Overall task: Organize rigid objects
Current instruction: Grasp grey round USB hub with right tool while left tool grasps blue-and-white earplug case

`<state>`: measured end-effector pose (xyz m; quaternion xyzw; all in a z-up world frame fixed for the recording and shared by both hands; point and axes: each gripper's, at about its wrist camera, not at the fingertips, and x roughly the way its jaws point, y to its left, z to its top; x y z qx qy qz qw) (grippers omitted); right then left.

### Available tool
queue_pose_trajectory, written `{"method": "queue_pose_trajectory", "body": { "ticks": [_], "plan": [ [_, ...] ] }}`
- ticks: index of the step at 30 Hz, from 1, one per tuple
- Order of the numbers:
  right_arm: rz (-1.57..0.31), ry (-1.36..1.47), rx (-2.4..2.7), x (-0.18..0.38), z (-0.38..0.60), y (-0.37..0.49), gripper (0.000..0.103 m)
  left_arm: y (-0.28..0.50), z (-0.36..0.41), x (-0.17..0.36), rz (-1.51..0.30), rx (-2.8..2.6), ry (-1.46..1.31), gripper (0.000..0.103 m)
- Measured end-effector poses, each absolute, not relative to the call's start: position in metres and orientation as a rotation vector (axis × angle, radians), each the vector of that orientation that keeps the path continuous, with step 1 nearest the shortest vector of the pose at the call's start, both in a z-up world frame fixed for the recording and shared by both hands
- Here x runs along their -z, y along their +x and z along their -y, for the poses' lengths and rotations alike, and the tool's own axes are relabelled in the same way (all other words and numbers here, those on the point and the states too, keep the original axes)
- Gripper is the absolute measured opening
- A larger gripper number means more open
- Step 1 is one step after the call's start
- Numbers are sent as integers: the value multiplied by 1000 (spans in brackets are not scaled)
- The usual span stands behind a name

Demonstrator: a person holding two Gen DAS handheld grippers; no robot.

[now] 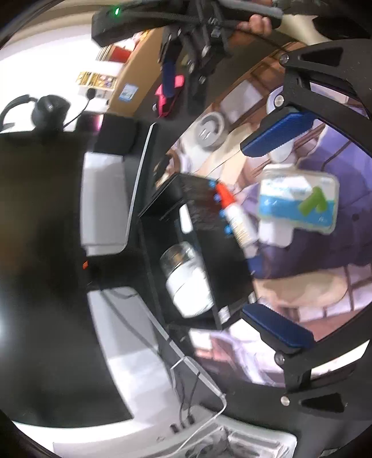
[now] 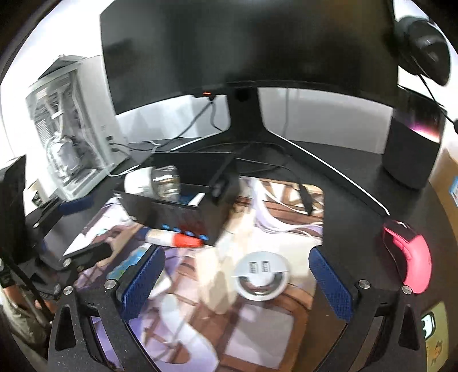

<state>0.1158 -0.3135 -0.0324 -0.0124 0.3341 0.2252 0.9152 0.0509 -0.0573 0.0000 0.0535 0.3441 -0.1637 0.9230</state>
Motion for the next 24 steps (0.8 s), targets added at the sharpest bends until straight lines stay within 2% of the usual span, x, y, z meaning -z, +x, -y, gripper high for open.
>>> {"method": "queue_pose_trajectory", "body": {
  "ticks": [13,18,20,22,24],
  "plan": [
    [-837,-67,-433,82,305,145,101,55,67,37,-845,411,74,103],
    [-847,-73,-432,87,300,150,94,58,68,42,-871,411,79,101],
    [-862,-73,-441,90,297,152,83,59,68,46,-892,410,83,95],
    [-881,-66,-451,94,295,154,78,60,71,50,-906,410,99,89],
    [-878,-76,-455,94,290,152,74,61,73,52,-919,408,107,77]
  ]
}}
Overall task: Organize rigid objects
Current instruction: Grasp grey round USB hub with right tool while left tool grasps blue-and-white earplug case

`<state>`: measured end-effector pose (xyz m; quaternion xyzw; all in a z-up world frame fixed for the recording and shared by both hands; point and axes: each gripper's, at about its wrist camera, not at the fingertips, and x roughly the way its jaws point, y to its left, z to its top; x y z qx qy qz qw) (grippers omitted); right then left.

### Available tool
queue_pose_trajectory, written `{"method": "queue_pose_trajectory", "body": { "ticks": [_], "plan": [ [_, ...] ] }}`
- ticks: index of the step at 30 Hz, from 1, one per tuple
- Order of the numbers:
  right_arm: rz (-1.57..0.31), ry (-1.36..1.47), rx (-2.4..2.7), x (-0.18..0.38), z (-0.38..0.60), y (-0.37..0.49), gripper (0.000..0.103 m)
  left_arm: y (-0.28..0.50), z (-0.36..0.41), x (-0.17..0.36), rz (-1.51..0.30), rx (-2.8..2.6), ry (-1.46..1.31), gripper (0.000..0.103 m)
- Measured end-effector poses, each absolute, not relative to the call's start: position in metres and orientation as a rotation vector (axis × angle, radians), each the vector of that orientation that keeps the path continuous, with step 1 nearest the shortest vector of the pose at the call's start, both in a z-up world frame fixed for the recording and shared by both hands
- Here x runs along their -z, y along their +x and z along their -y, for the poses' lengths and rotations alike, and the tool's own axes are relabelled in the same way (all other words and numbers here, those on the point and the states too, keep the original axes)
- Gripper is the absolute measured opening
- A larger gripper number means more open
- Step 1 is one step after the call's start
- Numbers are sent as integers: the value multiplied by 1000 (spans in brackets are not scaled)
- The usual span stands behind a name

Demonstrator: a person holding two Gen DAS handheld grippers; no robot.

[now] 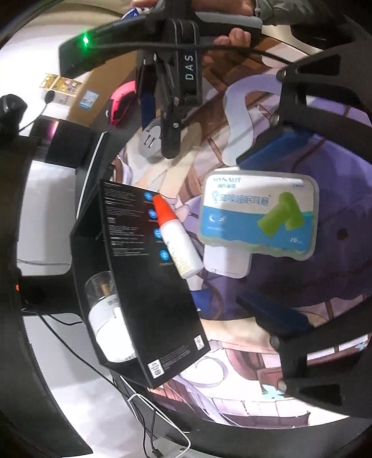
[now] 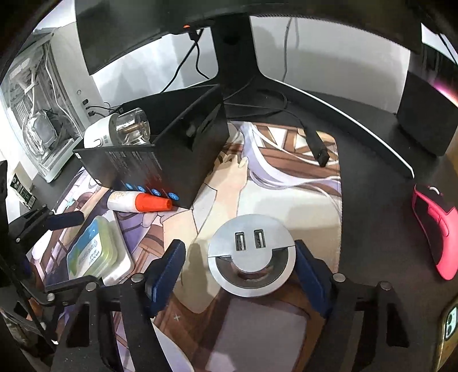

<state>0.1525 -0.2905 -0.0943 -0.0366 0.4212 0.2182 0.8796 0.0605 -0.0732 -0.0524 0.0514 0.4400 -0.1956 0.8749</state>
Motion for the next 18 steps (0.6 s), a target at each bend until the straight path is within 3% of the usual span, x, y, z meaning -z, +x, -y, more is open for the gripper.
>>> {"method": "queue_pose_trajectory", "body": {
  "ticks": [2,6,18],
  "plan": [
    [-879,-92,-464,94,286,149,61,60,72,52,-920,417,97,73],
    [-889,-90,-499,93,279,143,59,58,69,51,-916,417,95,55],
    [-885,-108,-599,85,254,119,58,52,37,45,-903,392,58,55]
  ]
}}
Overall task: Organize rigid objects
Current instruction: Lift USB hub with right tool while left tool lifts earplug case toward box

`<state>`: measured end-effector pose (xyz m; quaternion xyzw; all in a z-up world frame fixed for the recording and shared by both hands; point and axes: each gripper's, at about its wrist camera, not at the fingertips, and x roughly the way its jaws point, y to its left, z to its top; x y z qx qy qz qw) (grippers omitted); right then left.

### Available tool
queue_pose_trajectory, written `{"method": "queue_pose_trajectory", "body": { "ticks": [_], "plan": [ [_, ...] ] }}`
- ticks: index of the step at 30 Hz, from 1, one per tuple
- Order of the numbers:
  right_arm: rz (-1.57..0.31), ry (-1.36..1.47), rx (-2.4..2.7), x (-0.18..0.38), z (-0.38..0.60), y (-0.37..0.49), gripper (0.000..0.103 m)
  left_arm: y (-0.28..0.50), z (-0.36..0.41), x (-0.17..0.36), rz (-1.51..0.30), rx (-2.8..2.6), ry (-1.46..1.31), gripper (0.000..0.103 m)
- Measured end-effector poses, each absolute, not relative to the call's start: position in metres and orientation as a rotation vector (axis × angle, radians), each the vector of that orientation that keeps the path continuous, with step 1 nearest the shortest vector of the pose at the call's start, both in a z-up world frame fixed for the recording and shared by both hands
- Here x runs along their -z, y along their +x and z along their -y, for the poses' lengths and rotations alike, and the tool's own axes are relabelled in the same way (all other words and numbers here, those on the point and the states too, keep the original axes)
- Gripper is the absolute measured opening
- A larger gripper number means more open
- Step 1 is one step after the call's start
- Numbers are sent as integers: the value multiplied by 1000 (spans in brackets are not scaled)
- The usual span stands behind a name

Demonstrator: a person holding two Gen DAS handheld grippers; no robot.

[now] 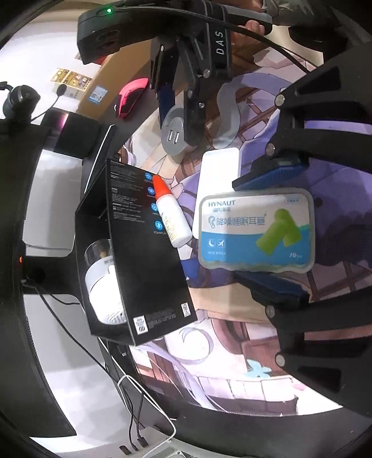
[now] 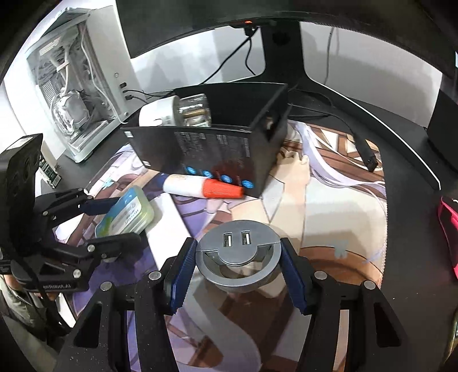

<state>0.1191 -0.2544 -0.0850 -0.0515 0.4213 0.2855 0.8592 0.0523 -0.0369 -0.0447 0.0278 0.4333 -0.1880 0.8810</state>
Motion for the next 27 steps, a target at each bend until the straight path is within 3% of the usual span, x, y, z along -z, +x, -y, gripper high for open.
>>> {"method": "queue_pose_trajectory", "body": {
  "ticks": [27],
  "plan": [
    [-764,-179,-672,38,222,85,58,43,12,-12,-758,370,43,55]
  ]
}}
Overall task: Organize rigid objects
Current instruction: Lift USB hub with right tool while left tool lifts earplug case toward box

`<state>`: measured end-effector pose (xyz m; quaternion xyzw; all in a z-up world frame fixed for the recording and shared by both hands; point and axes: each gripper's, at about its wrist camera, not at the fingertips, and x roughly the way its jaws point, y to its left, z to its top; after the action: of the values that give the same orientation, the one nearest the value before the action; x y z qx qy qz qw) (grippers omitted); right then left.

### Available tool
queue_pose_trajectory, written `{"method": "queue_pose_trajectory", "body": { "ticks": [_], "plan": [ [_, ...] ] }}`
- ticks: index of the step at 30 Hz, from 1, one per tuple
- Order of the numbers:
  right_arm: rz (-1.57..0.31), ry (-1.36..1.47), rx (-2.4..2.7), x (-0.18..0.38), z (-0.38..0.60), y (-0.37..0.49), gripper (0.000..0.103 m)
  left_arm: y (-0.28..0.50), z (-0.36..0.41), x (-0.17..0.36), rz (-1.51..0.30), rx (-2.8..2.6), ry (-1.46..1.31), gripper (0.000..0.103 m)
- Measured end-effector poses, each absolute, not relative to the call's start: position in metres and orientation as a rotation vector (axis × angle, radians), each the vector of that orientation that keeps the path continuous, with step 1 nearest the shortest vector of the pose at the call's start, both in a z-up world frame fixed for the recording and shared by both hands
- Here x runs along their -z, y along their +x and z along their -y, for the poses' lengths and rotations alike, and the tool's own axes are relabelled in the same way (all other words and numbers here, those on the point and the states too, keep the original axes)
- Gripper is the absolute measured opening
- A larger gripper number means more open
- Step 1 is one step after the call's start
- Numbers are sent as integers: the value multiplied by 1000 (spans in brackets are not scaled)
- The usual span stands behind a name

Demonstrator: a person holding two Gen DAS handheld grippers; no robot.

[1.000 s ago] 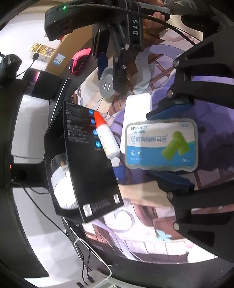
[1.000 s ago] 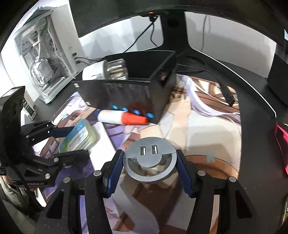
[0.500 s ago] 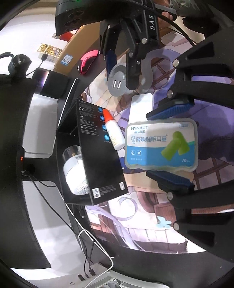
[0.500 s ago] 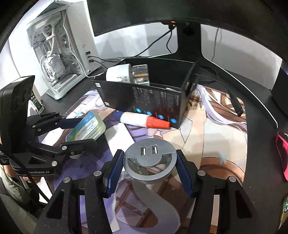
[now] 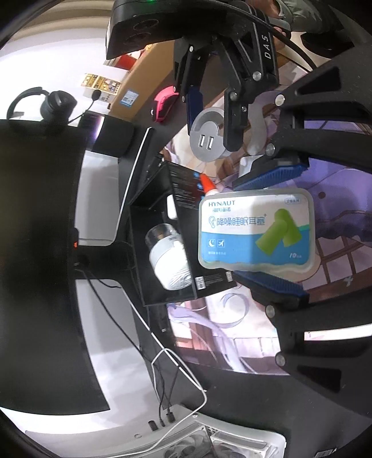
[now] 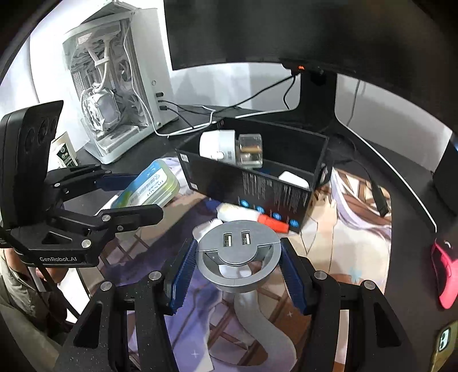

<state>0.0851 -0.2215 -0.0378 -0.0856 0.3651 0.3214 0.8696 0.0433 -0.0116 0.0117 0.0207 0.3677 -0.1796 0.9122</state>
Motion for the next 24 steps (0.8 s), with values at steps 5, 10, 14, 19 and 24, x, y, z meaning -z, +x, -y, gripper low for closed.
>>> {"method": "queue_pose_trajectory", "body": {
  "ticks": [5,10,14,19,24],
  "plan": [
    [-741,-193,-680,30,216,87,58,45,9,-19,-736,361,45,55],
    [-724,-205,-680,23,213,91,58,49,8,-27,-716,355,44,55],
    [-691,-206,-681,11,211,92,58,54,9,-35,-689,357,47,55],
    [-664,-200,-685,0,208,98,58,63,12,-48,-641,355,55,55],
    [-642,-169,-699,-13,207,106,58,76,15,-60,-591,361,53,55]
  ]
}}
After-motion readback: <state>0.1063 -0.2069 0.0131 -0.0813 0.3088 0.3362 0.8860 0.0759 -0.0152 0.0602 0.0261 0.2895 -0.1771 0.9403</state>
